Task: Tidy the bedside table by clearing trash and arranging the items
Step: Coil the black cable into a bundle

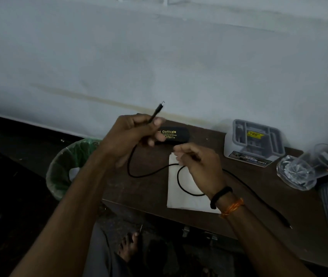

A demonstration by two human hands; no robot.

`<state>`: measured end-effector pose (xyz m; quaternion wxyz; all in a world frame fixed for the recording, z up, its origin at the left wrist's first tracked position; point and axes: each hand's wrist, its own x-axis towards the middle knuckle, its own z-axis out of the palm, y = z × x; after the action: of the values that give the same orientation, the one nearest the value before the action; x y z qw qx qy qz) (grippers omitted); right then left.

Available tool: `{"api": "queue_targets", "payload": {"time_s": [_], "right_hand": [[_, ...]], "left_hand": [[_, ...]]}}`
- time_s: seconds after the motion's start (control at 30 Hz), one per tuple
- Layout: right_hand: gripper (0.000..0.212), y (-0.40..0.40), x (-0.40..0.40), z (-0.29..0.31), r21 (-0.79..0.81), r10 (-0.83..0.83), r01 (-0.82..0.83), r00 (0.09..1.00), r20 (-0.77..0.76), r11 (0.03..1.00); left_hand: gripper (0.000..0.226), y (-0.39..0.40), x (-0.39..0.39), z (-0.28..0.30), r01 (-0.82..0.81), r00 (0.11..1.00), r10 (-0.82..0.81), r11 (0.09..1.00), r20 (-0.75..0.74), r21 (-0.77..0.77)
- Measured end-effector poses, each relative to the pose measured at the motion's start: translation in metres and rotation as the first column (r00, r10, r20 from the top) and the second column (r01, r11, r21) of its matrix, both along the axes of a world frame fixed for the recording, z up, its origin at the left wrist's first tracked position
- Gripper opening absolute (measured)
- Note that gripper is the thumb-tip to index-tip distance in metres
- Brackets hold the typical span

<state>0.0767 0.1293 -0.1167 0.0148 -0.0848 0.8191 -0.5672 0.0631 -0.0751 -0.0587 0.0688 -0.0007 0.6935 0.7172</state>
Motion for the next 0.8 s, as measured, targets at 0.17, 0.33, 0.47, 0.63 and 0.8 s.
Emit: {"api": "queue_targets", "payload": {"time_s": [0.17,0.33,0.47,0.63,0.8], "right_hand": [[0.023,-0.030,0.023,0.015,0.019,0.248,-0.248,0.969,-0.003,0.969],[0.017,-0.044,0.024,0.016,0.141,0.259,-0.240,0.957,-0.133,0.960],[0.023,-0.022,0.012,0.032,0.134,0.133,-0.101,0.957,-0.259,0.986],[0.021,0.007,-0.007,0.048,0.051,0.009,0.006,0.956,-0.294,0.999],[0.024,0.026,-0.017,0.062,-0.166,0.052,-0.088,0.977,-0.207,0.982]], "left_hand": [[0.032,0.028,-0.009,0.013,-0.165,0.976,0.087,0.898,0.202,0.409],[0.039,0.040,-0.015,0.010,-0.250,0.960,0.152,0.841,0.234,0.479],[0.030,0.032,-0.018,-0.008,-0.296,0.955,0.290,0.938,-0.057,-0.180],[0.053,0.033,-0.017,-0.017,-0.373,0.914,0.183,0.728,-0.361,-0.575],[0.026,0.045,-0.004,0.002,-0.057,0.954,-0.043,0.946,-0.298,-0.318]]}}
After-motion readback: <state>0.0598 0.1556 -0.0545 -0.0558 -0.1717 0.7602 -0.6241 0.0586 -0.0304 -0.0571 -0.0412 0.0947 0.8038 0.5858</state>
